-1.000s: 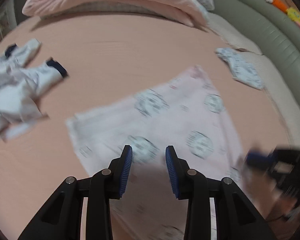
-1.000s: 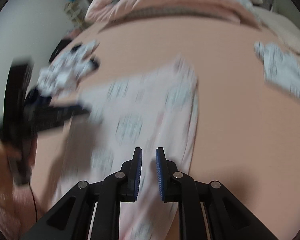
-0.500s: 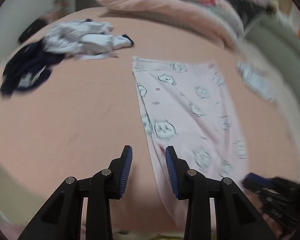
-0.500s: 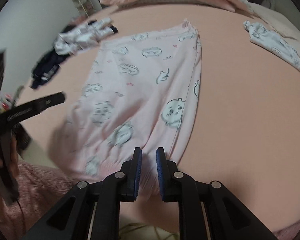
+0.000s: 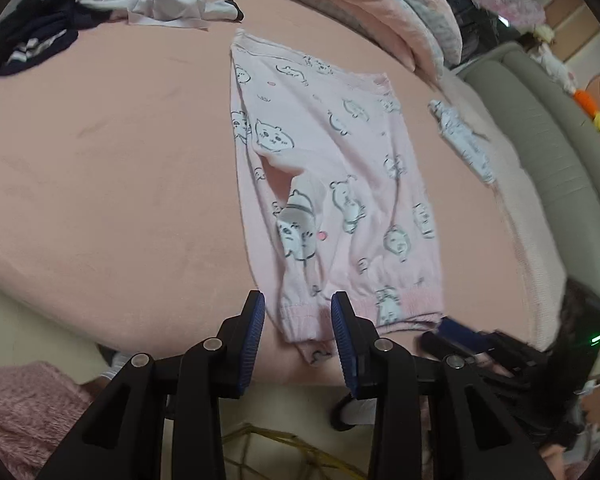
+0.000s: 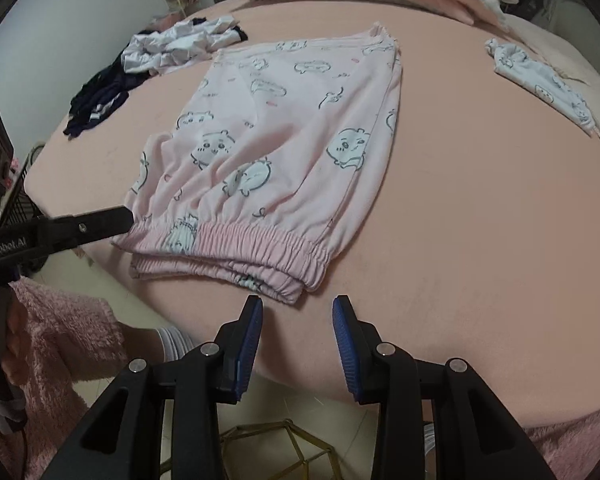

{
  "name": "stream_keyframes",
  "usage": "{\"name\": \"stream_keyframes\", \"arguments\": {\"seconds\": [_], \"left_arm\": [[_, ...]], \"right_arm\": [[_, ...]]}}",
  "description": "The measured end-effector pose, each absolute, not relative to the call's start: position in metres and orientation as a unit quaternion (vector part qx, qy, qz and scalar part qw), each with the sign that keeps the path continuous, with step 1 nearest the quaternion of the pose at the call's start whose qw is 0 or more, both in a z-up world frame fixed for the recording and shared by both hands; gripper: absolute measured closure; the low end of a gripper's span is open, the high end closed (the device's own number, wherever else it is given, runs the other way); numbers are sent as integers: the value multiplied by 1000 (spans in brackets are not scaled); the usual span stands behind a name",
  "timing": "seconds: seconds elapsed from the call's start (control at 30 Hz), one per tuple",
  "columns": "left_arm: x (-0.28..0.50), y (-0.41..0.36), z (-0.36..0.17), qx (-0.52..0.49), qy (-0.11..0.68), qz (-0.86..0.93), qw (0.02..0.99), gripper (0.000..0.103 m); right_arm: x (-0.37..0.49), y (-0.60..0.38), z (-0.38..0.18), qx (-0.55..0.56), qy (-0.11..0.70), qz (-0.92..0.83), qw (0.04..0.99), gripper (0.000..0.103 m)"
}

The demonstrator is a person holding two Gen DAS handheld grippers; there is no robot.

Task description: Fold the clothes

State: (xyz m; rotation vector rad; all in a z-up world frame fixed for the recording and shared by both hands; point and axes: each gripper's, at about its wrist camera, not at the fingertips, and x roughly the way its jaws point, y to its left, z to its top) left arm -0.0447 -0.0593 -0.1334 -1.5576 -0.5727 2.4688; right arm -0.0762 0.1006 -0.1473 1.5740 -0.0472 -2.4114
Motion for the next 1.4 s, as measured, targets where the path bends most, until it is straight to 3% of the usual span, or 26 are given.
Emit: {"name": "stream_keyframes", "arguments": {"seconds": [0.07,0.13,0.57,0.6,0.63,0.73,0.83,1.17,1.4], "left_arm": [[-46,-57,-138,-526,-190,824,87,72],[-46,-55,-142,-527,-204,819,100,82],[-45,-57,-144,-517,-223,819,109,82],[-45,-57,-145,-516,-224,819,112,83],[-45,-57,-145,-512,-227,821,110,94],[-42,-55,-136,-496,-216,834,108,94],[-37,-50,-124,-484,-200,845,112,94],[-35,-41,-132,-514,-193,827,125,94],[-39,-54,-143,-545,-223,800,114,90]], "right_arm": [[-77,102,-146,539,-22,-833,128,67],[-78,102,-147,537,-20,-833,128,67],[-84,92,-149,516,-7,-847,125,68],[-83,91,-151,518,-2,-846,127,68],[-83,89,-152,520,2,-844,129,70],[-81,89,-149,512,6,-849,129,86],[-80,100,-142,503,-32,-854,129,91],[-72,123,-136,476,-120,-862,121,92],[-77,117,-158,535,-75,-835,104,92]]}}
